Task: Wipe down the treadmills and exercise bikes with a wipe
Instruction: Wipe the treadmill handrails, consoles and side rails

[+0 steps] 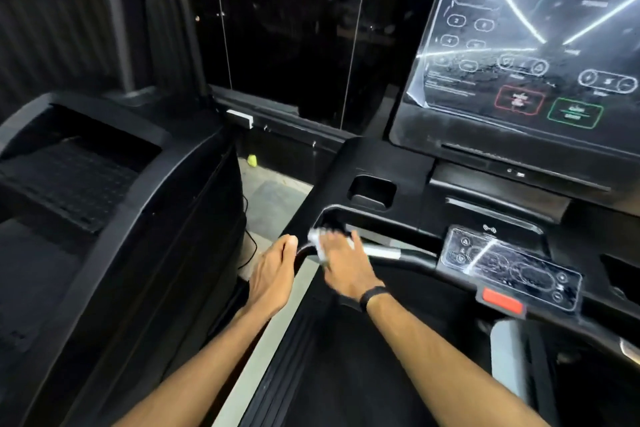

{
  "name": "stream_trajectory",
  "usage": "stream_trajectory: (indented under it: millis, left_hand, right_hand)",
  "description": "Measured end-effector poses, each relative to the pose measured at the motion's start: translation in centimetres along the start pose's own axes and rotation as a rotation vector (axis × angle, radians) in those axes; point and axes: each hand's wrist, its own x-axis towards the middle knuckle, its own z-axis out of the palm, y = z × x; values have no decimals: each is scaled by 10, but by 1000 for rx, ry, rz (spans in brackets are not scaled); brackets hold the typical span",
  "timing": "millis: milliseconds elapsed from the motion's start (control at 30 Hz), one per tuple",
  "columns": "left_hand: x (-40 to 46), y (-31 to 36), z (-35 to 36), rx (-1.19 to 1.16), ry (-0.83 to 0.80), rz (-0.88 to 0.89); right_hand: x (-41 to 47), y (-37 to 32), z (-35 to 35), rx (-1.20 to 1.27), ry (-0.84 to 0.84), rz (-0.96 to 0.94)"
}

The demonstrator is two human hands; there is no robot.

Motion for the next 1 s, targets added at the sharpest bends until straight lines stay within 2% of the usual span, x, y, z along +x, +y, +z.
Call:
stream_trajectory:
  millis: [67, 167, 200, 333, 433, 500, 533, 633, 667, 700, 767, 833, 900, 967, 1000]
  left_hand:
    - [24, -7, 0, 3, 3, 11]
    - [40, -12, 0, 58, 6, 50]
    - [47, -13, 0, 82, 2, 66]
    - [66, -12, 3, 52, 23, 64]
    - [75, -8, 8, 48, 48, 69]
    - [80, -7, 12, 73, 49, 95]
    - [85, -11, 16, 100, 45, 117]
    - [94, -26, 26, 206, 25, 171]
    - [95, -28, 28, 221, 31, 178]
    - [95, -29, 29, 225, 44, 184]
    - [97, -30, 30, 247, 67, 191]
    - [99, -32, 32, 298, 51, 210]
    - [101, -35, 35, 344, 39, 227]
    - [102, -36, 36, 387, 34, 243]
    - [103, -34, 37, 417, 28, 263]
  right_hand:
    - [5, -1, 20, -57, -207, -52]
    - [12, 4, 14, 101, -76, 39]
    - [19, 5, 9, 83, -45, 60]
    - [42, 3, 2, -146, -251, 12]
    - [55, -3, 11, -260, -266, -12]
    - [63, -2, 8, -205, -297, 39]
    - [71, 1, 1, -117, -364, 84]
    - [85, 7, -15, 198, -666, 183]
    - [84, 6, -15, 179, -658, 181]
    - [79, 6, -9, 91, -559, 148]
    - [57, 6, 12, -235, -237, 20]
    - [35, 9, 28, -386, -74, -66]
    - [31, 13, 28, -373, -90, -49]
    - [48, 13, 8, -249, -256, 4]
    - [59, 19, -1, -97, -382, 64]
